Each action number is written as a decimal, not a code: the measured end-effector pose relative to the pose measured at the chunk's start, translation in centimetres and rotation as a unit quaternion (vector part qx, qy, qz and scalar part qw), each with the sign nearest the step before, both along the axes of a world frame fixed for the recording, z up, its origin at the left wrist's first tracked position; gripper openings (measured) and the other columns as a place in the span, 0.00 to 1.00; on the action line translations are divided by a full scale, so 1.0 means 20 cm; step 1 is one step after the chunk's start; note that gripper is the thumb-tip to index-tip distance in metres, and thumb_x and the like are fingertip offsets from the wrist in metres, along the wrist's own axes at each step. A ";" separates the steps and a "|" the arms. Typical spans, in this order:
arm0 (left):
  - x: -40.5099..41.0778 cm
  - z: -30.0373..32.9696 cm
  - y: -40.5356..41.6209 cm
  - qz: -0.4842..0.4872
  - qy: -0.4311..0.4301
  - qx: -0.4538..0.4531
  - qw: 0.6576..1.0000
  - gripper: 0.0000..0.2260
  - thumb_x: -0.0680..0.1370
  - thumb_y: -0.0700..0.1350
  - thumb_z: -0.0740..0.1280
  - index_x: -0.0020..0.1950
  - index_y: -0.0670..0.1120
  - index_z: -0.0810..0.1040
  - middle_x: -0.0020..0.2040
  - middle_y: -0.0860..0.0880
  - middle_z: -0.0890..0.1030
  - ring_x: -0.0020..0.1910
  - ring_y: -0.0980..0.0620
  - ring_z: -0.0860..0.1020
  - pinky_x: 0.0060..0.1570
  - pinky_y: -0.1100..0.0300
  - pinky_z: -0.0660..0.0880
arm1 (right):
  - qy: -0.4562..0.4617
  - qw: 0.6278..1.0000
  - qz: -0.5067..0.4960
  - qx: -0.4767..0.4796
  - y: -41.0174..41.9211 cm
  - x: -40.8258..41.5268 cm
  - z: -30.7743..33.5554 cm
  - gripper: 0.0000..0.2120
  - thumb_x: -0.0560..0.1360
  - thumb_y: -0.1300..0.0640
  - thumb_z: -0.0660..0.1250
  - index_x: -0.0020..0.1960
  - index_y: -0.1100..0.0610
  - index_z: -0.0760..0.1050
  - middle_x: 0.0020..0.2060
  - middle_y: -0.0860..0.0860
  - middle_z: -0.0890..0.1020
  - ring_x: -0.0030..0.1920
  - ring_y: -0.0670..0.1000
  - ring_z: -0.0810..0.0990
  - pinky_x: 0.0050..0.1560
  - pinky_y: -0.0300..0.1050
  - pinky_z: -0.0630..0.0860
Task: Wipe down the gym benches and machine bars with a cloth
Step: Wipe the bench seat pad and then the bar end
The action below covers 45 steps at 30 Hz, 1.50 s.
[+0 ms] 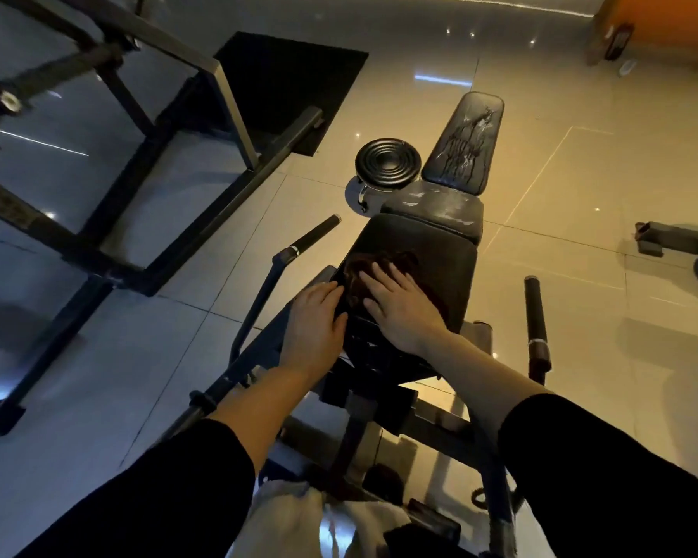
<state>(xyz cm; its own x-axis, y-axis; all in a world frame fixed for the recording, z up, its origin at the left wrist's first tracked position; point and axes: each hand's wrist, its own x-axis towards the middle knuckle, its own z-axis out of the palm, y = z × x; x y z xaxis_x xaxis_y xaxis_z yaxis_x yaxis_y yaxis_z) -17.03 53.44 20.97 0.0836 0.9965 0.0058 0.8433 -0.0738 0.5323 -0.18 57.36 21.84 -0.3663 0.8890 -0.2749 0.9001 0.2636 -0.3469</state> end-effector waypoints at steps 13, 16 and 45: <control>-0.28 0.15 -0.30 0.032 -0.123 0.024 0.992 0.20 0.81 0.47 0.63 0.72 0.49 0.67 0.69 0.48 0.71 0.70 0.54 0.64 0.69 0.58 0.63 | 0.193 0.977 -0.075 0.044 -0.31 -0.31 0.21 0.14 0.83 0.55 0.57 0.66 0.50 0.74 0.52 0.50 0.82 0.54 0.50 0.78 0.57 0.47 0.72; -0.51 0.25 -0.43 0.038 -0.145 0.052 0.987 0.21 0.81 0.49 0.63 0.73 0.49 0.65 0.68 0.49 0.71 0.67 0.56 0.64 0.63 0.68 0.60 | 0.299 0.953 -0.047 0.028 -0.40 -0.59 0.29 0.11 0.81 0.60 0.60 0.60 0.58 0.78 0.43 0.47 0.80 0.46 0.46 0.78 0.51 0.46 0.72; -2.66 0.60 -0.86 0.135 0.021 0.153 0.979 0.16 0.72 0.38 0.72 0.58 0.44 0.75 0.57 0.46 0.74 0.49 0.47 0.77 0.49 0.56 0.77 | 0.372 0.927 0.035 0.008 -0.59 -2.87 0.63 0.14 0.78 0.67 0.60 0.62 0.56 0.67 0.49 0.50 0.76 0.48 0.45 0.77 0.42 0.32 0.74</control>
